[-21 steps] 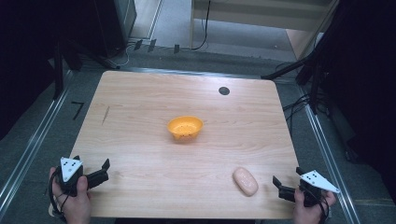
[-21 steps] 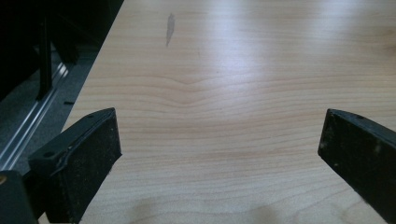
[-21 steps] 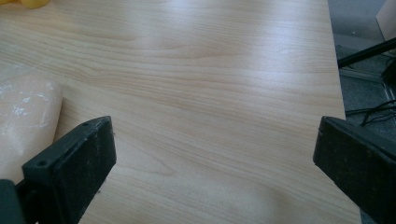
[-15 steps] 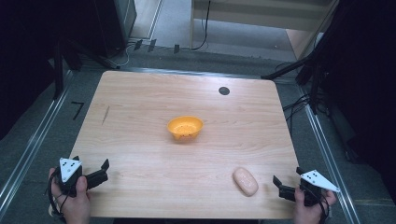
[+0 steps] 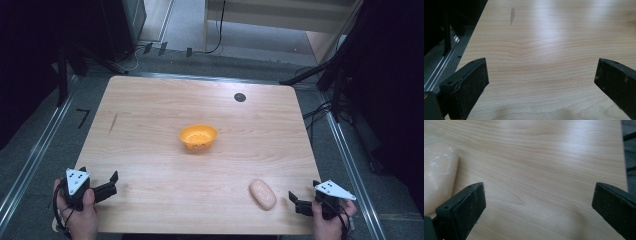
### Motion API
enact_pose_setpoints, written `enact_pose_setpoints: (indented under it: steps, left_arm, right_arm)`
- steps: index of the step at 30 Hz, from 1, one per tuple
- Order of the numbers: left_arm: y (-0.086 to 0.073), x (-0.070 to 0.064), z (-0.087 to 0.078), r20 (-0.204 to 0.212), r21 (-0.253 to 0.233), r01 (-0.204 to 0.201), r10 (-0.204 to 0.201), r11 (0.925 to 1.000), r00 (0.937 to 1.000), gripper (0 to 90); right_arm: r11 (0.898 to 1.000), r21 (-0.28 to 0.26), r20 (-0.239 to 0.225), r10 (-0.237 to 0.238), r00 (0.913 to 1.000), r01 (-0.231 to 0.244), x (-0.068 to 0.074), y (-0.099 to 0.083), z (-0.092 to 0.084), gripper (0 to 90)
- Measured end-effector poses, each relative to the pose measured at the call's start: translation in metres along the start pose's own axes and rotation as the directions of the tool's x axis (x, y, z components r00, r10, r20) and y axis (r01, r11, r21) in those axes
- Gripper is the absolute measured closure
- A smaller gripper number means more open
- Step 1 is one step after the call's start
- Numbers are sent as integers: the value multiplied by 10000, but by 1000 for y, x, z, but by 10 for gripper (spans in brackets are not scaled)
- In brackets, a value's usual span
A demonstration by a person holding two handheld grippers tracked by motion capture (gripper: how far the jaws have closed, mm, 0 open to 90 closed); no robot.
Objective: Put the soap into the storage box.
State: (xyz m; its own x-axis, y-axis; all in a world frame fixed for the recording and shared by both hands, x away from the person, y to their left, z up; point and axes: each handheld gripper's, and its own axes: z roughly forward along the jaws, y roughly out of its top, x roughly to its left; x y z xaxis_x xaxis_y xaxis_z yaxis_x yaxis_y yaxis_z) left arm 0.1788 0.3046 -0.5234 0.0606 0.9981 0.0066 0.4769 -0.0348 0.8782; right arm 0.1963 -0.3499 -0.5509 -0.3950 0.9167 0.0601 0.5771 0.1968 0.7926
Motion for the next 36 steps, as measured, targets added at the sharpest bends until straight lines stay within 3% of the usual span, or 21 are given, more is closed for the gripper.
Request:
enact_pose_setpoints:
  steps: [7, 15, 19, 21, 23, 24, 31, 33, 36]
  left_arm:
    - [0, 0, 0, 16, 42, -17, 17, 10000, 10000, 0]
    - [0, 0, 1, 113, 62, -5, 5, 10000, 9999, 0]
    - [0, 0, 1, 134, 93, -23, 22, 10000, 9999, 0]
    - [0, 1, 1, 123, 81, 85, -86, 9999, 9999, 0]
    - [0, 1, 1, 146, 99, 90, -92, 9999, 9999, 0]
    - [1, 2, 1, 173, 129, 114, -116, 9999, 9998, 0]
    - [1, 2, 2, 224, 175, 167, -171, 9997, 9996, 0]
    - [1, 4, 2, 278, 162, 259, -263, 9995, 9993, 0]
    - [1, 4, 2, 283, 186, 259, -265, 9995, 9992, 0]
  right_arm:
    - [9910, 973, 41, -922, 9957, 913, 12, 20, 1, 0]
    - [9748, 1910, 102, -1195, 9928, 1154, 18, 40, 4, 0]
    - [9634, 2423, -19, -1176, 9931, 1146, 18, 45, 7, 0]
    - [9505, 2847, -137, -1260, 9919, 1247, 20, 49, 9, 0]
    - [9471, 2952, -194, -1263, 9918, 1264, 21, 50, 9, 0]
    - [9396, 3169, -288, -1265, 9915, 1291, 23, 53, 9, 0]
    - [9199, 3616, -484, -1438, 9884, 1515, 30, 61, 12, 0]
    - [9069, 3833, -567, -1660, 9845, 1750, 36, 64, 15, 0]
    - [9004, 3980, -639, -1639, 9844, 1757, 41, 67, 17, 0]
